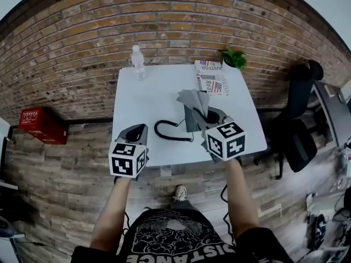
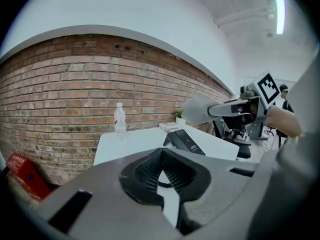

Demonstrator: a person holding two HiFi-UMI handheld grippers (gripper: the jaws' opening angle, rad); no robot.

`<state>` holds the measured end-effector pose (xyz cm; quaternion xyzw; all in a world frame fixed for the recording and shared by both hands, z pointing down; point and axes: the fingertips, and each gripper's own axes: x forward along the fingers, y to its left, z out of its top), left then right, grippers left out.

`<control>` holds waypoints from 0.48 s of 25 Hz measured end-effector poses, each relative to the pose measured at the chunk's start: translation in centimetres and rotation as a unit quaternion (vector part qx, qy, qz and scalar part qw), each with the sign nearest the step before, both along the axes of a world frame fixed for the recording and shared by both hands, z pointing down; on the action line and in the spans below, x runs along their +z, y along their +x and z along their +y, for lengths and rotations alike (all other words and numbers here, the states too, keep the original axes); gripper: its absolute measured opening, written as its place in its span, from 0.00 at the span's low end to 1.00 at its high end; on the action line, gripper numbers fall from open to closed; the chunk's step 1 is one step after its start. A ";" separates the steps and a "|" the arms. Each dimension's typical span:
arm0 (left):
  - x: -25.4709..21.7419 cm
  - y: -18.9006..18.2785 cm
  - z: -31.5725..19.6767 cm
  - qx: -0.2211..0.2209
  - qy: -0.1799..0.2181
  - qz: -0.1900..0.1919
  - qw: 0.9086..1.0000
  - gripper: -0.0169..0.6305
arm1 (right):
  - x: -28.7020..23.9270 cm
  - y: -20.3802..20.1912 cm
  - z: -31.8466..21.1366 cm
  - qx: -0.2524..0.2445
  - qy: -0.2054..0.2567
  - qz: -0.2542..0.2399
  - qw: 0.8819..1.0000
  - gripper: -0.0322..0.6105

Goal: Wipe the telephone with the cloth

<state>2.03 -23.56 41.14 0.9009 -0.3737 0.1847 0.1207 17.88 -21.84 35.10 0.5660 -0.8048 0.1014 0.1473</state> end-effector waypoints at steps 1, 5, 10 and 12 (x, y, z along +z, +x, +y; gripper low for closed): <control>-0.2 -0.2 0.3 0.004 0.003 0.000 1.000 0.04 | -0.1 -0.2 0.7 0.010 0.005 -0.004 1.000 0.07; -0.6 -1.2 1.4 0.017 0.012 -0.001 1.000 0.04 | -0.1 -0.9 3.4 0.047 0.020 -0.015 0.999 0.07; -0.8 -2.1 2.8 0.029 0.020 -0.007 0.999 0.04 | 0.3 -2.1 5.9 0.071 0.028 -0.015 0.997 0.07; -0.8 -2.2 3.2 0.033 0.021 -0.007 0.999 0.04 | 0.4 -2.4 6.4 0.073 0.027 -0.017 0.997 0.07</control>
